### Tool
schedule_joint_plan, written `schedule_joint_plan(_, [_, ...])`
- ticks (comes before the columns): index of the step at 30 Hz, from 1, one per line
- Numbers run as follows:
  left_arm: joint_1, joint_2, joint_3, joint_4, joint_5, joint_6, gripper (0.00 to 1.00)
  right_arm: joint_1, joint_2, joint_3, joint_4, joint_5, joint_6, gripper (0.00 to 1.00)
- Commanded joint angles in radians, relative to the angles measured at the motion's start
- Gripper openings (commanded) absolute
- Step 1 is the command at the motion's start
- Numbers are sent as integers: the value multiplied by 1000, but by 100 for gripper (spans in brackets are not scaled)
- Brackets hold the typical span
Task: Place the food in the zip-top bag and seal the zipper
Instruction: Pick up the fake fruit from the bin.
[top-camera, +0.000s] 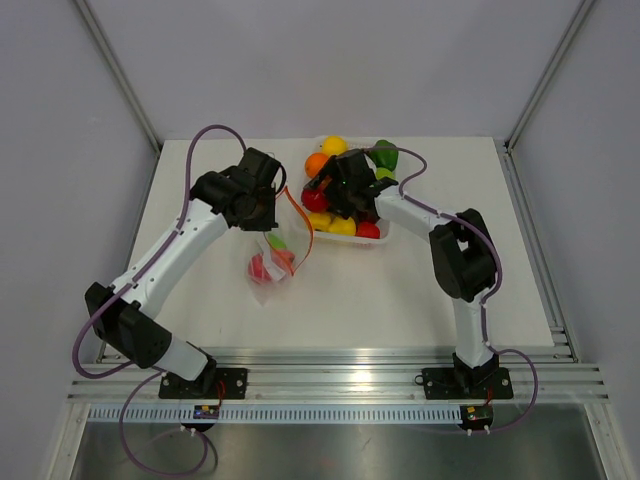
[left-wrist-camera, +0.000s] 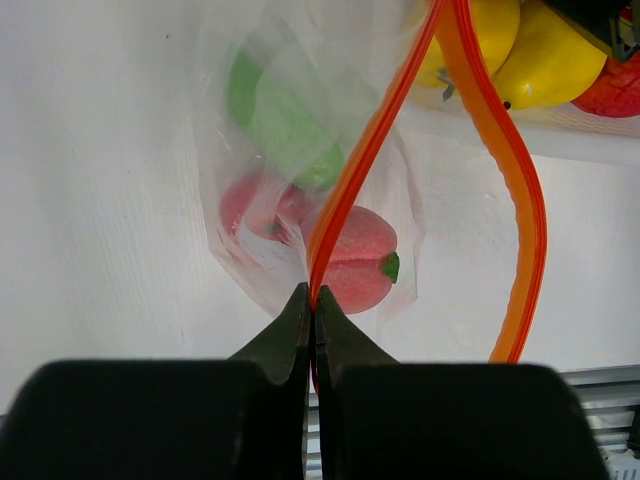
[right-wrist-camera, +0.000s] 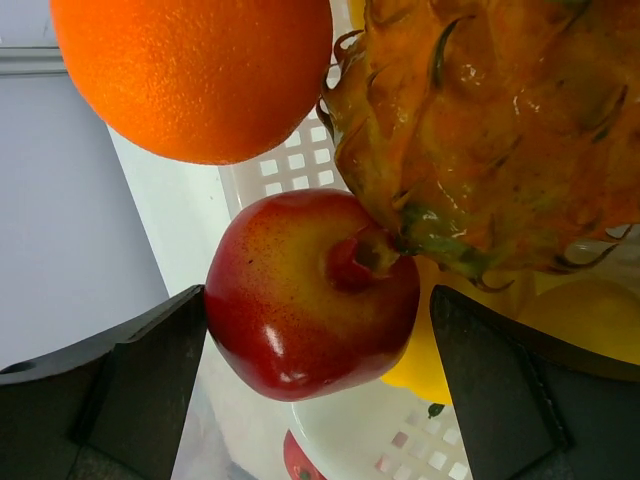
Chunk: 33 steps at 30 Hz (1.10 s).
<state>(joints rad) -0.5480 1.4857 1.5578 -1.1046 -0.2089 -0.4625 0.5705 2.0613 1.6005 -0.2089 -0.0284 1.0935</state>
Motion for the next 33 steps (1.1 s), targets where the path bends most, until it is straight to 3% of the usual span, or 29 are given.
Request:
schedule_joint_plan(1, [5, 2, 21, 28, 16, 18, 0, 2, 16, 50, 36, -4, 17, 97])
schedule_joint_plan(5, [5, 1, 13, 32, 20, 18, 0, 2, -1, 23, 63, -5, 17, 80])
schedule_joint_plan(6, [5, 2, 13, 34, 23, 16, 0, 2, -15, 6, 77, -5, 19, 69])
schedule_joint_plan(9, [5, 1, 13, 38, 26, 15, 0, 0, -56, -17, 78, -1, 0, 54])
schedule_joint_plan(12, [5, 2, 16, 45, 28, 15, 0, 2, -116, -49, 86, -4, -21, 46])
schedule_joint_plan(25, [5, 28, 42, 51, 51, 25, 0, 34, -510, -241, 7, 22, -211, 48])
schedule_joint_plan(33, [8, 31, 45, 51, 63, 21, 0, 224, -616, -267, -84, 142, -311, 50])
